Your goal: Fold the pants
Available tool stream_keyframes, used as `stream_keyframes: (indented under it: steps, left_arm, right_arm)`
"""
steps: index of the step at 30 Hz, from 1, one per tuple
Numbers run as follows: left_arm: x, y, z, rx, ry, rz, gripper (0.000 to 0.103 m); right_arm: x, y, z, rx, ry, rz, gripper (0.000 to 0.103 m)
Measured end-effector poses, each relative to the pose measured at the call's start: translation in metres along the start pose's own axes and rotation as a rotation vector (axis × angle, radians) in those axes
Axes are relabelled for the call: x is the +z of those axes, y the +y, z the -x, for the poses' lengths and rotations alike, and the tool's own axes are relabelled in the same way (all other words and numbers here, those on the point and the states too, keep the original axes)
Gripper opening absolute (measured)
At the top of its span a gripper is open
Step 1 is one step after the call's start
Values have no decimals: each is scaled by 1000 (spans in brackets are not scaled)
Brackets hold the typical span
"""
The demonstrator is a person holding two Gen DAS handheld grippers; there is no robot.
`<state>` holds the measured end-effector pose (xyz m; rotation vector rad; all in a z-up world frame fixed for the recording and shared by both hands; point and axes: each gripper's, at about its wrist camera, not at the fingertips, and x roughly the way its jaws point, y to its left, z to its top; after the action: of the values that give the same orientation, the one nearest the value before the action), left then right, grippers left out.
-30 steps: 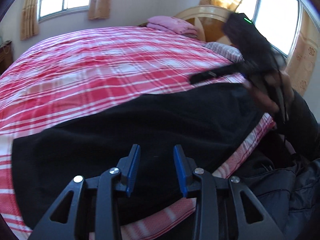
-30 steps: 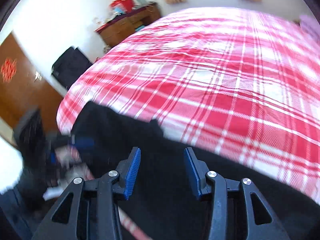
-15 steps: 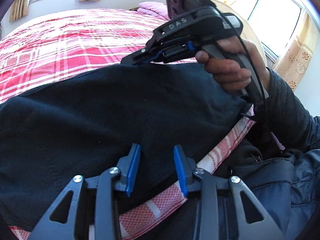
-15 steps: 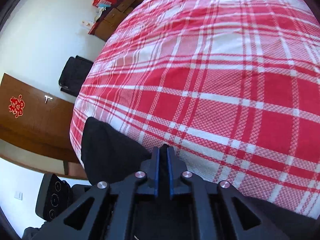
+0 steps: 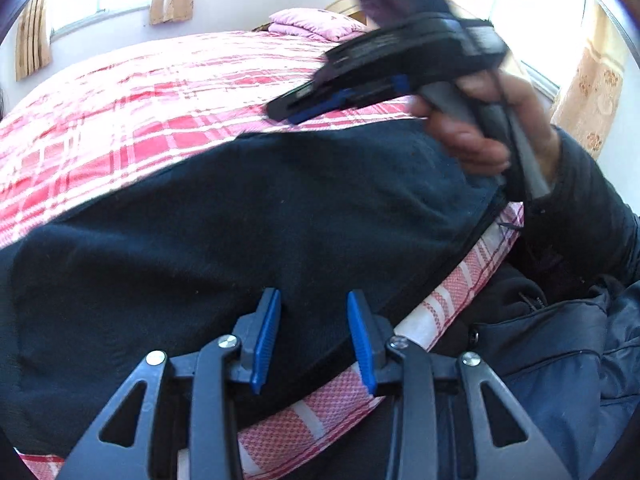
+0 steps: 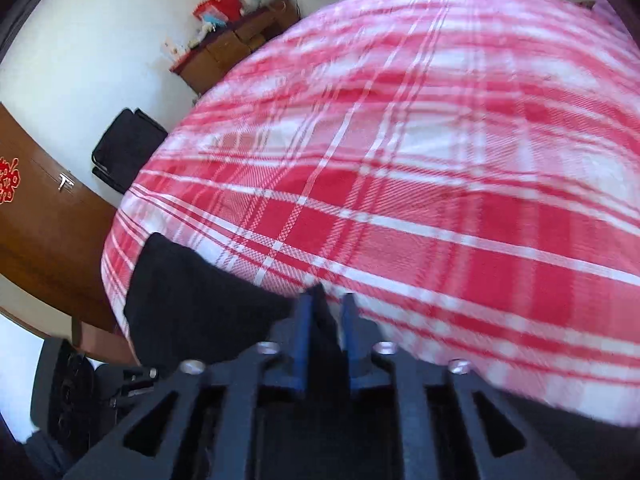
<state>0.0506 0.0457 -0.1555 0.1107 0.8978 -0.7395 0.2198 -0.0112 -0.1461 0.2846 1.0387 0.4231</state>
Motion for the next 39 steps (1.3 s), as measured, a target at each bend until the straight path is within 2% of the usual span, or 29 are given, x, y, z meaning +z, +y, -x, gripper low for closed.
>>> stream_keyframes:
  steps: [1,3,7,11,17,20,25,28,37,39]
  left_arm:
    - [3,-4,1,-3,-5,-7,37]
    - [10,-18,4,-13,-20,-33,37]
    - [28,-48,-4,-27,-11,-120,37]
    - [51,-78,-22,-66,5,-196,37]
    - [81,-128,-54,-137,40,-336,38]
    - [88,-151,-72,-156,70,-383,37]
    - [90,-178,-94,-184,104,-421,37]
    - [85,-189,-108,-146,132,-450,37]
    - [79,-186,-109,-128,108,-426,37]
    - [77,-188,-108,-120,104,-426,34]
  right_arm:
    - [-7,-9,21,4,-30,-7,42]
    - [-23,-28,61,-10,-71,-30,42]
    - [-67,-76,147,-133,-167,-101,43]
    - [-112,-126,224,-255,-272,-264,43]
    - [-176,-185,303,-334,-423,-491,43]
    - [-191,-203,316,-367,-429,-537,43]
    - [-199,-211,314,-366,-413,-536,43]
    - [-200,-211,313,-361,-401,-518,43]
    - [-204,-215,320,-374,-414,-540,43]
    - [-205,-218,324,-379,-420,-552,43]
